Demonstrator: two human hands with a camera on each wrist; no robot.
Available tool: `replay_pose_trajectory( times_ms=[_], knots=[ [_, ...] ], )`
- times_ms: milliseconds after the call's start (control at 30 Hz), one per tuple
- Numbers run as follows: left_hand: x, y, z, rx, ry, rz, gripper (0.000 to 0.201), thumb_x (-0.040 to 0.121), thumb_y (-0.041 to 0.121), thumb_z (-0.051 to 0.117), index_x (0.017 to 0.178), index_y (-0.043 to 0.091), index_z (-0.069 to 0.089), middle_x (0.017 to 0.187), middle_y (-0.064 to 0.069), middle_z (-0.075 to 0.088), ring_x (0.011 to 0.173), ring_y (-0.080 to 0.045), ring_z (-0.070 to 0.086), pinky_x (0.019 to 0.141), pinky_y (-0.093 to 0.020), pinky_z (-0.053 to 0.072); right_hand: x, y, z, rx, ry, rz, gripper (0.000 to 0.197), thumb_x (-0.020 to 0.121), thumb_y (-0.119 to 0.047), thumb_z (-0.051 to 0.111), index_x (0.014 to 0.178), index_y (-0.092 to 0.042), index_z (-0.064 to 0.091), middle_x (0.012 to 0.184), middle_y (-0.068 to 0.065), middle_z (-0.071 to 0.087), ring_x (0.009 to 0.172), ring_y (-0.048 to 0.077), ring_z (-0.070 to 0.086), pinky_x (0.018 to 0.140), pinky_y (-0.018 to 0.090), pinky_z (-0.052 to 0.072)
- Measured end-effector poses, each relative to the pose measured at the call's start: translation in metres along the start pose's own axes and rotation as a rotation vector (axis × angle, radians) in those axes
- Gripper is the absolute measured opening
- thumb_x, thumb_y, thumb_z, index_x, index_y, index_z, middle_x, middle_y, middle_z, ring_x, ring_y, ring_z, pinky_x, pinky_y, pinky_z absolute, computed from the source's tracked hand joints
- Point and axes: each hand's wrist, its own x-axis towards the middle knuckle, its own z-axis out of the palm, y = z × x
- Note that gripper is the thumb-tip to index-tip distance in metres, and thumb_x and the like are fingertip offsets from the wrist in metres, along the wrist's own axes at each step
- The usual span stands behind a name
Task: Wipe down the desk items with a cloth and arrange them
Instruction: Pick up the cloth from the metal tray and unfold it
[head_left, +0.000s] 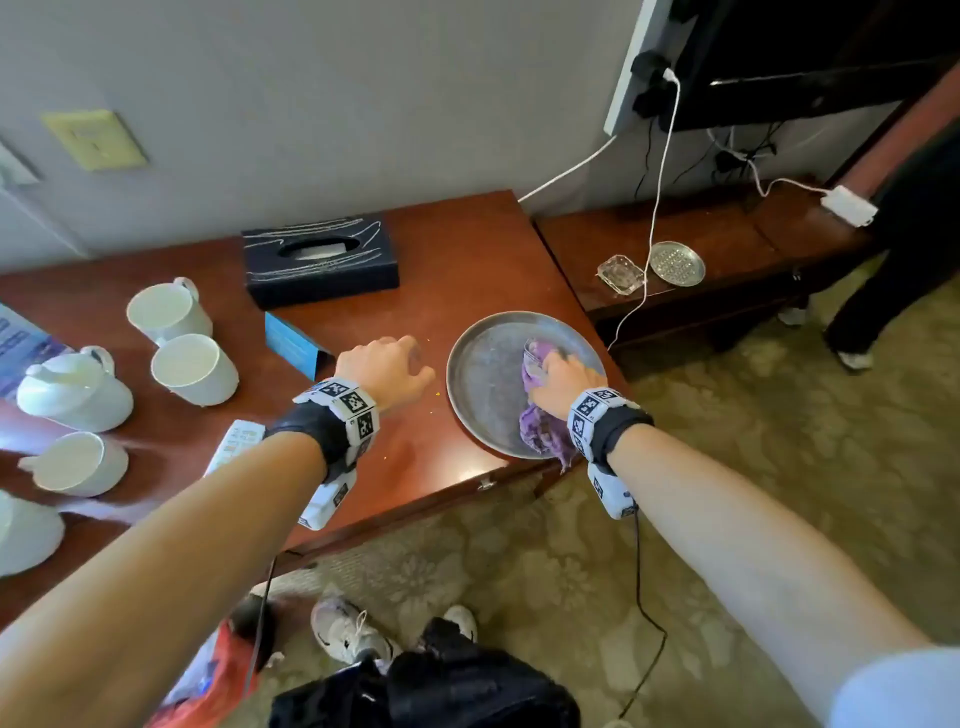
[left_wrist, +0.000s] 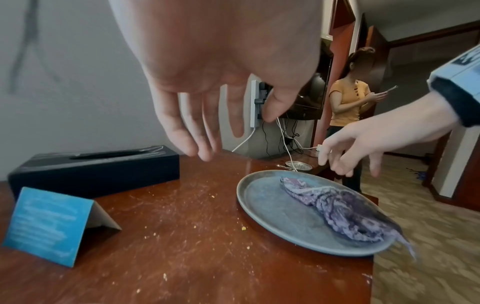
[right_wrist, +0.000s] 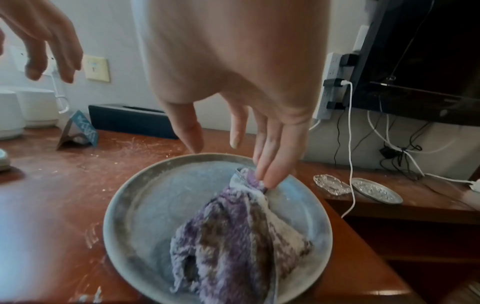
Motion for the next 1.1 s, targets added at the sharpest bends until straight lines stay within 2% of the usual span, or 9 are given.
replay_pose_trajectory(
  times_ms=[100, 200, 300, 433, 600, 800, 900, 1033, 1100],
  knots=[
    [0.0, -0.007, 0.007, 0.015, -0.042, -0.001, 0.036, 0.095, 0.049, 0.045, 0.119, 0.026, 0.058, 0.115, -0.002, 0.065, 0.084, -0.02, 0.053, 0.072, -0.032, 0.038, 0.005, 0.001, 0.014, 0.037, -0.08, 0.073, 0.062, 0.093, -0.033, 0.06, 0.146, -0.016, 0.033, 0.143, 0.018, 0.043, 0.127, 0.039, 0.049, 0.096, 0.043, 0.044],
    [0.003, -0.016, 0.015, 0.02, -0.075, 0.003, 0.039, 0.096, 0.05, 0.044, 0.123, 0.025, 0.057, 0.118, -0.003, 0.064, 0.089, -0.021, 0.058, 0.072, -0.032, 0.039, 0.011, 0.003, 0.031, 0.082, -0.122, 0.113, 0.072, 0.091, -0.04, 0.063, 0.15, -0.021, 0.027, 0.145, 0.017, 0.043, 0.129, 0.04, 0.048, 0.102, 0.047, 0.042],
    [0.009, -0.025, 0.015, 0.029, -0.083, 0.0, 0.04, 0.098, 0.05, 0.045, 0.126, 0.024, 0.056, 0.12, -0.004, 0.064, 0.086, -0.019, 0.053, 0.072, -0.032, 0.038, 0.017, 0.004, 0.041, 0.1, -0.113, 0.127, 0.08, 0.09, -0.044, 0.065, 0.153, -0.02, 0.022, 0.148, 0.017, 0.04, 0.135, 0.039, 0.041, 0.109, 0.05, 0.038],
    [0.015, -0.032, 0.019, 0.034, -0.097, 0.007, 0.04, 0.097, 0.05, 0.044, 0.126, 0.024, 0.057, 0.121, -0.004, 0.064, 0.093, -0.023, 0.06, 0.073, -0.032, 0.04, 0.028, 0.003, 0.052, 0.102, -0.089, 0.174, 0.077, 0.092, -0.047, 0.063, 0.152, -0.017, 0.025, 0.149, 0.015, 0.039, 0.136, 0.037, 0.04, 0.11, 0.05, 0.037],
    [0.02, -0.042, 0.026, 0.048, -0.133, 0.015, 0.042, 0.097, 0.052, 0.044, 0.128, 0.027, 0.055, 0.124, -0.003, 0.062, 0.103, -0.025, 0.062, 0.075, -0.032, 0.042, 0.039, 0.005, 0.064, 0.002, -0.099, 0.181, 0.072, 0.09, -0.052, 0.06, 0.147, -0.019, 0.031, 0.143, 0.014, 0.042, 0.126, 0.038, 0.049, 0.102, 0.051, 0.044],
    [0.024, -0.055, 0.039, 0.032, -0.215, 0.052, 0.035, 0.095, 0.05, 0.045, 0.124, 0.032, 0.054, 0.127, 0.001, 0.059, 0.106, -0.025, 0.061, 0.083, -0.035, 0.047, 0.046, 0.013, 0.073, -0.092, -0.097, 0.115, 0.062, 0.094, -0.033, 0.058, 0.149, -0.021, 0.031, 0.143, 0.013, 0.038, 0.124, 0.037, 0.049, 0.103, 0.048, 0.042],
    [0.024, -0.057, 0.044, 0.031, -0.237, 0.057, 0.036, 0.096, 0.05, 0.045, 0.126, 0.033, 0.054, 0.128, 0.002, 0.059, 0.107, -0.024, 0.062, 0.086, -0.036, 0.048, 0.047, 0.014, 0.073, -0.118, -0.1, 0.096, 0.061, 0.093, -0.024, 0.056, 0.149, -0.023, 0.031, 0.143, 0.012, 0.037, 0.124, 0.036, 0.048, 0.102, 0.049, 0.043],
    [0.025, -0.06, 0.042, 0.036, -0.237, 0.064, 0.036, 0.096, 0.05, 0.045, 0.127, 0.034, 0.053, 0.127, 0.002, 0.059, 0.107, -0.024, 0.062, 0.085, -0.036, 0.049, 0.051, 0.016, 0.063, -0.048, -0.116, 0.085, 0.055, 0.094, -0.018, 0.054, 0.146, -0.02, 0.038, 0.14, 0.012, 0.041, 0.124, 0.038, 0.048, 0.102, 0.051, 0.045],
    [0.027, -0.061, 0.037, 0.028, -0.226, 0.07, 0.034, 0.096, 0.05, 0.045, 0.124, 0.033, 0.054, 0.126, 0.002, 0.059, 0.104, -0.023, 0.062, 0.083, -0.036, 0.05, 0.051, 0.015, 0.055, 0.02, -0.099, 0.059, 0.055, 0.094, -0.018, 0.055, 0.147, -0.027, 0.041, 0.133, 0.01, 0.046, 0.118, 0.037, 0.052, 0.1, 0.047, 0.047]
  ],
)
